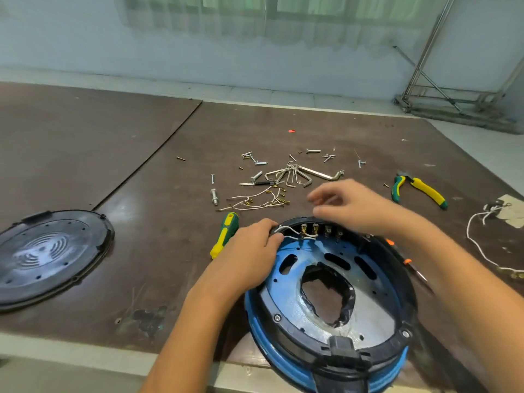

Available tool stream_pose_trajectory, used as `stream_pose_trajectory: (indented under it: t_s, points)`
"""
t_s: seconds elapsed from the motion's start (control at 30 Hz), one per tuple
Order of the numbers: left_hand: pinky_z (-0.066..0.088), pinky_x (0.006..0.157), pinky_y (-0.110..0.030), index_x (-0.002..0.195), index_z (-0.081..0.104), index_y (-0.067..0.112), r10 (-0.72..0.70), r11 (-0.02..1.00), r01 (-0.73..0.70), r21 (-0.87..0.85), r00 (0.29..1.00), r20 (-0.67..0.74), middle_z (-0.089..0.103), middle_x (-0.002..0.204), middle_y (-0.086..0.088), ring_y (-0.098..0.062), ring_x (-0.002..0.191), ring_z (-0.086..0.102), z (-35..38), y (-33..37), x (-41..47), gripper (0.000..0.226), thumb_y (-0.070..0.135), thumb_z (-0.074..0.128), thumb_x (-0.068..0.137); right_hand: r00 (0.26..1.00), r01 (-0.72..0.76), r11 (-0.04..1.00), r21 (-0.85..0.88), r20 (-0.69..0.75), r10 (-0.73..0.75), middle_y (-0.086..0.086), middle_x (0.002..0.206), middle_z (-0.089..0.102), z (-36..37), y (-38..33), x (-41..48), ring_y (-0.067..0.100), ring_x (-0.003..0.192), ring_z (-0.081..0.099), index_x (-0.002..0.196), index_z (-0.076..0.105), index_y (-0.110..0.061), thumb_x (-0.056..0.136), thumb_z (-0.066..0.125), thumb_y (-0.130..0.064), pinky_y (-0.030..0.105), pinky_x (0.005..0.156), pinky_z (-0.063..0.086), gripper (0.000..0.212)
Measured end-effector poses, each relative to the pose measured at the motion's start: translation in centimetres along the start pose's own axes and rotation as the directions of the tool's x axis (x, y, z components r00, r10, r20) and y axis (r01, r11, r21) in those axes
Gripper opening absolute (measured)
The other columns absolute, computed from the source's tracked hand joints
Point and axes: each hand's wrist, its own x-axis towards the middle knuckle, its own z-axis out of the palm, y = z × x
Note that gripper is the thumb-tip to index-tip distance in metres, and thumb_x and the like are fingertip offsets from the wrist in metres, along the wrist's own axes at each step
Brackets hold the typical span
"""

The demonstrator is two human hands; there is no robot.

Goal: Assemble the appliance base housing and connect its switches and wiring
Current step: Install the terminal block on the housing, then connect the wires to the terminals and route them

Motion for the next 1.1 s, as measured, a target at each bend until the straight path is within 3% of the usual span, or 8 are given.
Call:
stream_pose_trajectory:
  t_s: [0.1, 0.33, 0.47, 0.6, 0.77, 0.87, 1.03, 1.1]
  points:
    - [0.048, 0.096, -0.036, 0.134, 0.053, 0.029, 0.004, 0.998, -0.003, -0.063, 1.000, 0.009, 0.063, 0.123, 0.005, -0.013, 0.108, 0.058, -0.1, -0.7, 0.0, 0.035, 0.042, 0.047, 0.101, 0.997, -0.001, 0.999, 0.042, -0.081, 0.004, -0.002, 0.098, 0.073, -0.4, -1.0, 4.1, 0.014, 0.091, 0.069, 0.107, 0.071, -0.026, 0.093, 0.061, -0.019, 0.031, 0.081, 0.054, 0.019]
    - [0.047, 0.090, -0.018, 0.140, 0.047, 0.036, 0.086, 0.978, -0.069, -0.196, 0.993, 0.080, 0.058, 0.126, 0.018, 0.003, 0.110, 0.056, -1.1, -2.0, 0.1, 0.060, 0.059, 0.062, 0.087, 0.977, 0.155, 0.935, -0.320, 0.188, -0.098, 0.002, 0.127, 0.061, 5.3, -3.2, 12.5, 0.019, 0.117, 0.057, 0.122, 0.067, -0.022, 0.087, 0.072, -0.019, 0.028, 0.094, 0.044, 0.036]
    - [0.044, 0.074, -0.005, 0.132, 0.055, 0.037, 0.087, 0.971, -0.087, -0.221, 0.996, -0.010, 0.062, 0.112, 0.022, 0.017, 0.096, 0.056, -2.2, -2.7, 0.2, 0.039, 0.050, 0.054, 0.095, 0.972, 0.159, 0.945, -0.285, 0.215, -0.098, -0.001, 0.098, 0.066, 7.0, -3.3, 14.1, 0.018, 0.094, 0.062, 0.101, 0.074, -0.025, 0.082, 0.077, -0.021, 0.029, 0.077, 0.048, 0.019]
    - [0.042, 0.070, 0.000, 0.121, 0.062, 0.037, 0.063, 0.984, -0.086, -0.158, 0.987, -0.146, 0.064, 0.104, 0.021, 0.016, 0.092, 0.056, -3.1, -3.9, 0.3, 0.025, 0.029, 0.057, 0.098, 0.979, 0.159, 0.936, -0.314, 0.170, -0.109, -0.006, 0.084, 0.065, 7.6, -2.3, 13.9, 0.016, 0.087, 0.063, 0.091, 0.075, -0.019, 0.087, 0.072, -0.014, 0.024, 0.072, 0.044, 0.007]
    - [0.055, 0.086, -0.037, 0.097, 0.066, 0.036, -0.048, 0.996, 0.031, -0.088, 0.980, -0.195, 0.066, 0.094, 0.014, -0.006, 0.088, 0.062, -3.3, -4.4, 0.6, 0.013, 0.030, 0.055, 0.098, 0.986, 0.114, 0.943, -0.311, 0.151, -0.070, -0.007, 0.090, 0.057, 7.3, -1.5, 13.2, 0.011, 0.085, 0.052, 0.106, 0.069, -0.017, 0.087, 0.071, -0.010, 0.021, 0.074, 0.038, 0.021]
    - [0.055, 0.088, -0.042, 0.094, 0.063, 0.039, -0.085, 0.994, 0.068, -0.085, 0.975, -0.205, 0.066, 0.098, 0.014, -0.009, 0.091, 0.062, -3.2, -4.2, 0.7, 0.015, 0.029, 0.053, 0.099, 0.983, 0.099, 0.951, -0.293, 0.175, -0.048, -0.007, 0.082, 0.060, 6.9, -1.5, 13.1, 0.014, 0.083, 0.058, 0.100, 0.066, -0.022, 0.085, 0.065, 0.001, 0.026, 0.074, 0.045, 0.027]
    - [0.055, 0.086, -0.043, 0.093, 0.058, 0.043, -0.107, 0.992, 0.088, -0.089, 0.963, -0.246, 0.064, 0.096, 0.015, -0.008, 0.089, 0.061, -2.8, -4.3, 1.0, 0.018, 0.028, 0.053, 0.099, 0.981, 0.072, 0.987, -0.140, 0.189, -0.045, -0.008, 0.076, 0.062, 6.2, -1.2, 12.5, 0.001, 0.067, 0.058, 0.098, 0.063, -0.022, 0.086, 0.067, 0.002, 0.007, 0.056, 0.039, 0.027]
    - [0.055, 0.085, -0.044, 0.095, 0.058, 0.043, -0.114, 0.991, 0.087, -0.105, 0.954, -0.279, 0.063, 0.093, 0.016, -0.009, 0.086, 0.061, -2.7, -4.3, 1.2, 0.017, 0.027, 0.053, 0.098, 0.987, 0.045, 0.998, -0.039, 0.155, -0.038, -0.006, 0.080, 0.063, 5.2, -1.1, 12.2, 0.002, 0.065, 0.059, 0.102, 0.064, -0.020, 0.088, 0.067, 0.000, 0.010, 0.055, 0.042, 0.025]
